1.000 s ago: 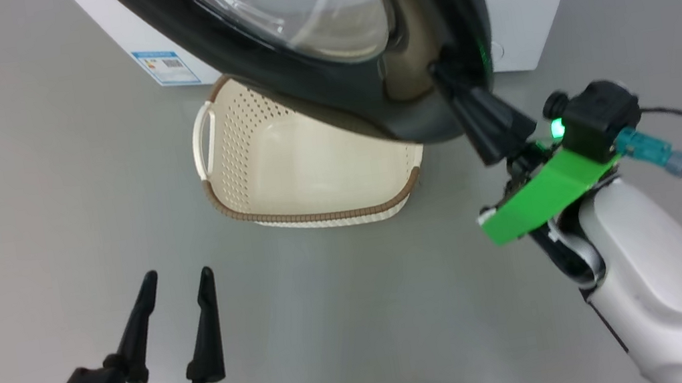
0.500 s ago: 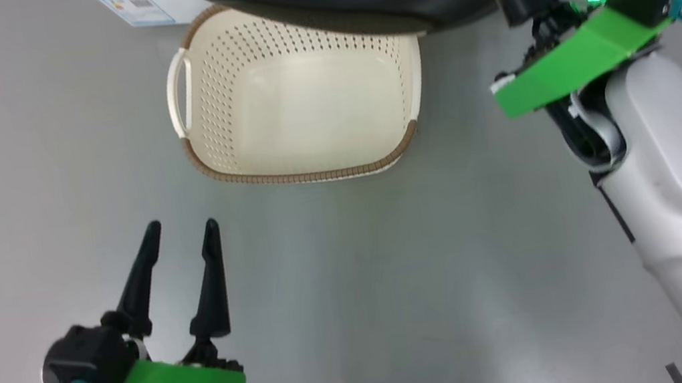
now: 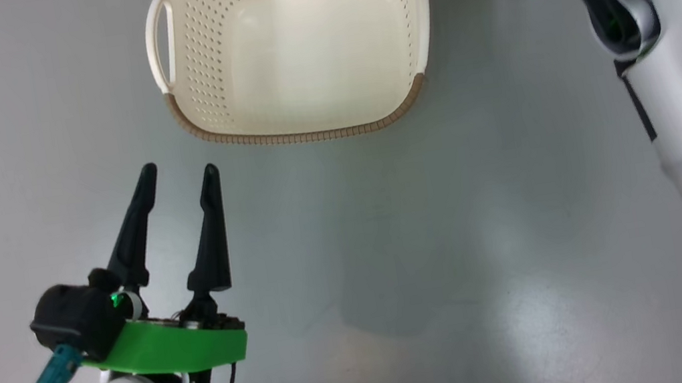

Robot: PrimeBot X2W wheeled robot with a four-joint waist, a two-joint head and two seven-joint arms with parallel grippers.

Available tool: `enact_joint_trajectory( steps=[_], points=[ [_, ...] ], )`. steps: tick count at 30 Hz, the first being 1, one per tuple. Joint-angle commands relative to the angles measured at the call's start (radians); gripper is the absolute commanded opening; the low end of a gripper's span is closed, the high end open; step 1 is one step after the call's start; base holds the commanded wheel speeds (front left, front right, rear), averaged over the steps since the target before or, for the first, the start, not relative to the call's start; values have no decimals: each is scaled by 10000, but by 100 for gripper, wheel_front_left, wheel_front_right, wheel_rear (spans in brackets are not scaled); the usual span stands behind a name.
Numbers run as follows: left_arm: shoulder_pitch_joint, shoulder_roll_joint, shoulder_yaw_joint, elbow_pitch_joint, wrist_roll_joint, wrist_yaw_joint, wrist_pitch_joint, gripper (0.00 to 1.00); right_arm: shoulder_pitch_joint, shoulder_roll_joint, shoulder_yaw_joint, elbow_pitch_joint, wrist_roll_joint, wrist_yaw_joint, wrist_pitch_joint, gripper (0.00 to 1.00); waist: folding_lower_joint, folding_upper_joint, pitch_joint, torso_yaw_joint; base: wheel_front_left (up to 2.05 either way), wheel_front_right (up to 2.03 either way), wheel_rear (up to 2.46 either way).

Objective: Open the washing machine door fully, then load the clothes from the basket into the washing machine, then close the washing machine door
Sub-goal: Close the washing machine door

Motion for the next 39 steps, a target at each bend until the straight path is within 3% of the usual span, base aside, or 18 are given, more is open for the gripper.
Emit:
enact_joint_trajectory(
  steps=[1,25,39],
  points=[
    [-84,200,302,-299,-56,45,-63,100,-269,225,96,-143,-41,6,-45,0,0,0,265,98,0,0,0],
    [-506,200,72,-308,-238,18,-63,100,-2658,37,-447,1525,-474,6,-45,0,0,0,930,319,0,0,0],
    [-394,200,472,-180,-22,27,-63,100,-667,119,601,809,643,6,-45,0,0,0,37,-288,0,0,0]
  ],
)
